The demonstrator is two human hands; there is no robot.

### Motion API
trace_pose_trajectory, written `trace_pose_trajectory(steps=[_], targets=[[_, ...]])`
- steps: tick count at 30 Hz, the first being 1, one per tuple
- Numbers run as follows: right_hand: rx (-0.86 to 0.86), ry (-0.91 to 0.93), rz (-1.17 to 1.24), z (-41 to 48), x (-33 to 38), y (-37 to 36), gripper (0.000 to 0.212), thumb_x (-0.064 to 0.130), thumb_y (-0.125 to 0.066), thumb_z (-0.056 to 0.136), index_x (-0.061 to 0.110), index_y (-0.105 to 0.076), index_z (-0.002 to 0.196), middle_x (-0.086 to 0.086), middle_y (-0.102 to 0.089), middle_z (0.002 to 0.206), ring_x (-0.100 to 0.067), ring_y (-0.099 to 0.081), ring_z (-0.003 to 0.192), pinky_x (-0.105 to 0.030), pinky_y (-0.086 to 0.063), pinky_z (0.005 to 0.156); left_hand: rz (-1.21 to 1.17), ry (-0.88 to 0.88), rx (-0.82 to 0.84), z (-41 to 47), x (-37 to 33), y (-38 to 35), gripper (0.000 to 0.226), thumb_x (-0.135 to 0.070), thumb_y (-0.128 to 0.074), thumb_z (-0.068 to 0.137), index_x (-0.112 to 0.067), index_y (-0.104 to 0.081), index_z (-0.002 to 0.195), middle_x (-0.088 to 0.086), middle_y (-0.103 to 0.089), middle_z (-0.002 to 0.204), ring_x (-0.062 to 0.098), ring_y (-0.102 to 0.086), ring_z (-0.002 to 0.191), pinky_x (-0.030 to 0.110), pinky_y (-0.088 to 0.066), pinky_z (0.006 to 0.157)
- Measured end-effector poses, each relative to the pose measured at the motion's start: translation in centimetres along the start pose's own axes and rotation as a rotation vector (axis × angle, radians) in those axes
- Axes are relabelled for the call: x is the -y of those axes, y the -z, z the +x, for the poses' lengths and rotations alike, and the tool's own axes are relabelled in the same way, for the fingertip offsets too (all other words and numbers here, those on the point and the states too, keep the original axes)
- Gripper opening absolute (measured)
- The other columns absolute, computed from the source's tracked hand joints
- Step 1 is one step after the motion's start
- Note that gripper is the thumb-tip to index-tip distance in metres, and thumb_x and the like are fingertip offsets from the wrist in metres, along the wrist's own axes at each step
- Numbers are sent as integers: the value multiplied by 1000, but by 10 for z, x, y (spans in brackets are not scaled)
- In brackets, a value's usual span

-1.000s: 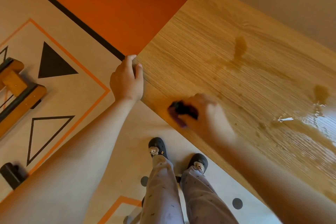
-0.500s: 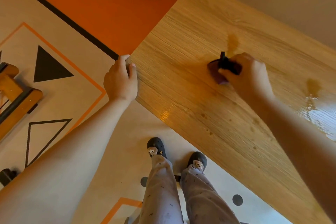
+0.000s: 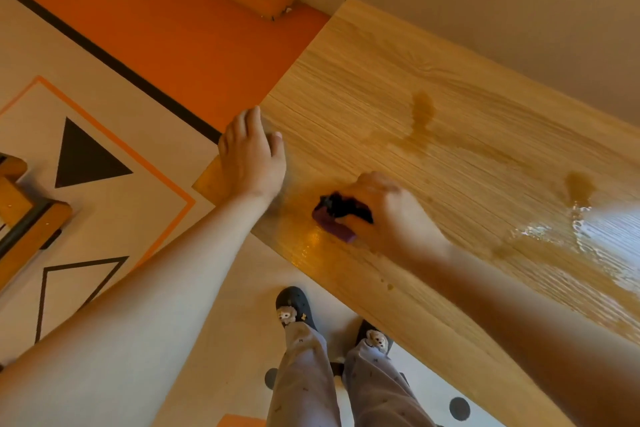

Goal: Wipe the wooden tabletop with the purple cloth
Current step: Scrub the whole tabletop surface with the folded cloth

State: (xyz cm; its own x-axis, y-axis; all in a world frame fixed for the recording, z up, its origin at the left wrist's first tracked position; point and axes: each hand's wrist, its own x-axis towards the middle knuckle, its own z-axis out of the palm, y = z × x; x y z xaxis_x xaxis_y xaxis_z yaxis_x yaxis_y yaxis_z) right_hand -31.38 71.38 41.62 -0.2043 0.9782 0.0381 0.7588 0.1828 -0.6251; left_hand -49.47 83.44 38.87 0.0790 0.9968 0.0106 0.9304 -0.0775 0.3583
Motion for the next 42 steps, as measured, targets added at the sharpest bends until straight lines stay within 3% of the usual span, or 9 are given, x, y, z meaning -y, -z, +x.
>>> trace_pose_trajectory(steps=[6,10,15,20,24,28,32,38,42], targets=[[-218,-248,-87,73,-75,60,24,19,-65,86,9,-65,108,-8,-61,107,-21,-56,94,-26,-41,74,-21,26,-68,-1,2,-7,50,-34,-42,99,-15,-36,145,7,-38,148,27,-34,136,43,-27,110],[-278,-389,-111,92,-95,77,26,21,-63,88,11,-64,112,-5,-59,108,-16,-52,89,-24,-39,69,-22,15,-76,0,0,-8,49,-33,-42,98,-14,-38,144,8,-41,146,27,-37,133,44,-30,109],[-79,-145,16,57,-39,37,12,16,-66,83,14,-68,95,3,-58,95,-14,-57,86,-18,-43,74,-23,23,-68,0,2,-7,49,-31,-43,98,-14,-38,144,8,-41,146,27,-37,133,43,-29,109],[3,-3,28,45,-21,14,26,20,-67,84,13,-66,109,-3,-62,99,-20,-55,96,-26,-46,78,-18,6,-78,-1,1,-6,49,-30,-45,97,-12,-39,143,10,-44,143,28,-39,131,43,-30,107],[-132,-148,-4,80,-71,52,20,18,-65,85,12,-67,104,-4,-61,101,-18,-57,90,-24,-44,75,-21,16,-75,1,1,-7,48,-30,-46,97,-14,-39,142,9,-43,144,28,-39,131,43,-31,106],[-302,-400,-88,104,-136,105,29,22,-62,89,14,-62,116,-5,-60,112,-17,-57,90,-25,-44,70,-12,14,-85,1,1,-8,48,-29,-47,97,-13,-41,141,9,-45,142,28,-41,129,44,-32,105],[-395,-488,-139,107,-161,124,26,19,-63,88,8,-63,112,-11,-61,111,-19,-54,90,-26,-39,70,-15,14,-87,1,1,-7,47,-28,-48,96,-13,-41,141,10,-45,141,28,-41,129,44,-32,105],[-139,-193,-33,92,-90,67,20,20,-64,86,15,-65,105,-1,-59,104,-16,-58,89,-28,-51,74,-20,16,-87,1,1,-7,47,-26,-49,96,-12,-41,140,10,-46,141,28,-40,129,44,-31,106],[-56,-51,-37,94,-72,47,27,18,-65,84,9,-65,109,-6,-60,104,-20,-51,101,-29,-43,80,-27,15,-82,1,2,-8,46,-25,-49,97,-13,-41,140,9,-45,141,28,-40,129,44,-31,105]])
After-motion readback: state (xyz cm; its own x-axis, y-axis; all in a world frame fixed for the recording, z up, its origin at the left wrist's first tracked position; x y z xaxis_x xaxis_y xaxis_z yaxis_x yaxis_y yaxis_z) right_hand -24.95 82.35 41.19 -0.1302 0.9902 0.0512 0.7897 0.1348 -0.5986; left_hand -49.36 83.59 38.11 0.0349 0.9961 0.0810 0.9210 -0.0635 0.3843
